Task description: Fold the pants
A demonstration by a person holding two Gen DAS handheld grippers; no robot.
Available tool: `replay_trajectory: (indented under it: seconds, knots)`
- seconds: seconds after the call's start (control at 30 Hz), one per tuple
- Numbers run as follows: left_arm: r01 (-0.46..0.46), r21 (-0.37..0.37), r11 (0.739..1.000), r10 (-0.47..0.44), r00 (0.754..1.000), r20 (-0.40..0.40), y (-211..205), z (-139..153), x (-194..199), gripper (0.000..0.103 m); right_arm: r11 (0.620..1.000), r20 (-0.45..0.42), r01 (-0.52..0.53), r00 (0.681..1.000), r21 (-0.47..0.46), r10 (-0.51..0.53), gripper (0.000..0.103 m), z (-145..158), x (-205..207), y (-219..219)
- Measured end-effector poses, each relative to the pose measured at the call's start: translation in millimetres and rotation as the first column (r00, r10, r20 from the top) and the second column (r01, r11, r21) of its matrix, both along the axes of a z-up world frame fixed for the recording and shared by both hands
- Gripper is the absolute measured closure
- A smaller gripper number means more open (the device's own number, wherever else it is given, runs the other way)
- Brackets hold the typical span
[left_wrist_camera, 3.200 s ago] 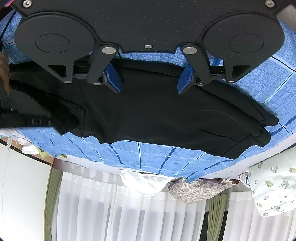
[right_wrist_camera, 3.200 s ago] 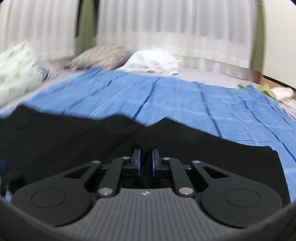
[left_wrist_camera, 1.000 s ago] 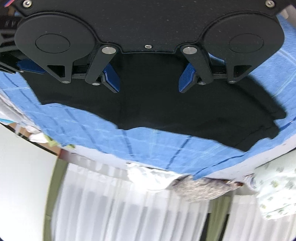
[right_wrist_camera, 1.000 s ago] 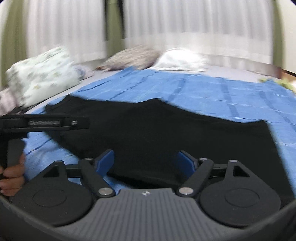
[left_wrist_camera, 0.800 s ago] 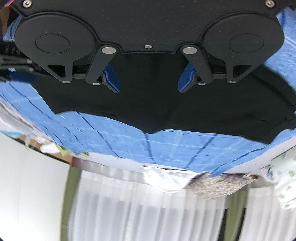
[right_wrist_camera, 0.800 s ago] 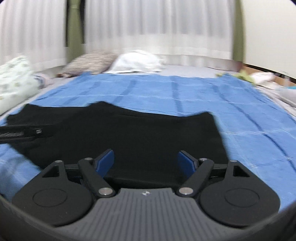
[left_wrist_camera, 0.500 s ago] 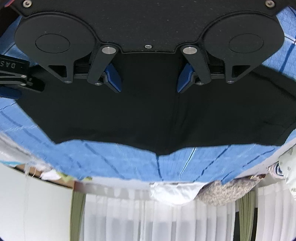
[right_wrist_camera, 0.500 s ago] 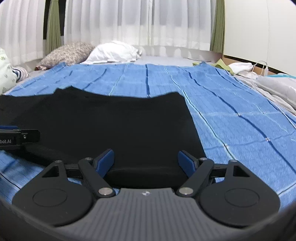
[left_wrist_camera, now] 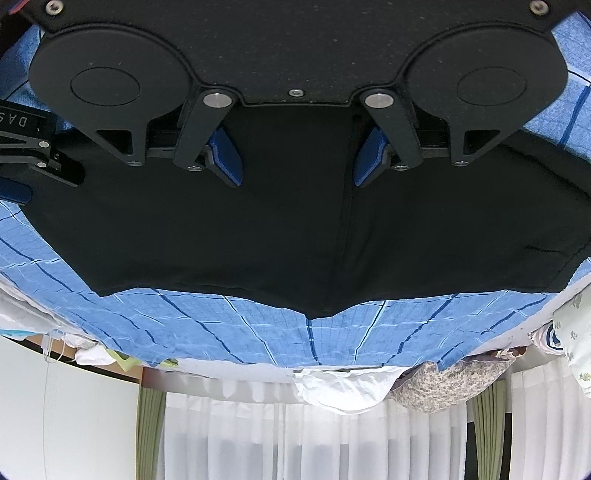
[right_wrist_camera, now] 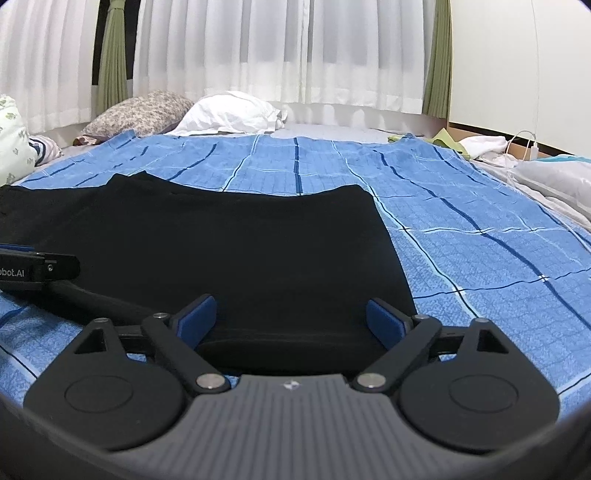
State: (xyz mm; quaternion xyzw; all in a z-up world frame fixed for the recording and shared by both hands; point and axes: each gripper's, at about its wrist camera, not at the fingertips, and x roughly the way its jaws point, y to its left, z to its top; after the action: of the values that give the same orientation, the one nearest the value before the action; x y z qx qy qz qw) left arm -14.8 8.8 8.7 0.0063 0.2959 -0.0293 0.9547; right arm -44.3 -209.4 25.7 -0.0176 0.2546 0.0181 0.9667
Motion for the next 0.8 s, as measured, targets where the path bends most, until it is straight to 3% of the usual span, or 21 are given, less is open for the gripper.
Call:
replay_trajectory:
  seconds: [0.17,0.33,0.43,0.6,0.8]
  knots:
    - [-0.041,-0.044,0.998,0.043,0.999,0.03,22.6,16.9,-6.0,0.028,1.0,0.042,0.001,0.999,-0.023,0.0,0.008,15.2,-7.1,14.8]
    - [-0.152,-0.085,0.985,0.157,0.986,0.052,73.3,34.4,-17.1,0.007,0.993,0.081,-0.112,0.99,-0.032,0.115,0.006,26.9,-1.9,50.9]
    - [-0.237,-0.08,0.968,0.242,0.968,0.066,108.0,40.9,-20.4,0.007,0.982,0.073,-0.191,0.979,-0.011,0.191,0.003,30.4,10.4,78.3]
    - [-0.402,-0.131,0.906,0.41,0.912,0.035,172.0,41.8,-22.9,0.007,0.949,0.035,-0.315,0.948,-0.007,0.315,0.0,32.1,28.4,125.0]
    - [-0.536,-0.25,0.806,0.543,0.838,-0.045,234.7,30.8,-15.7,0.006,0.939,-0.066,-0.344,0.937,-0.014,0.342,0.0,16.5,39.5,147.1]
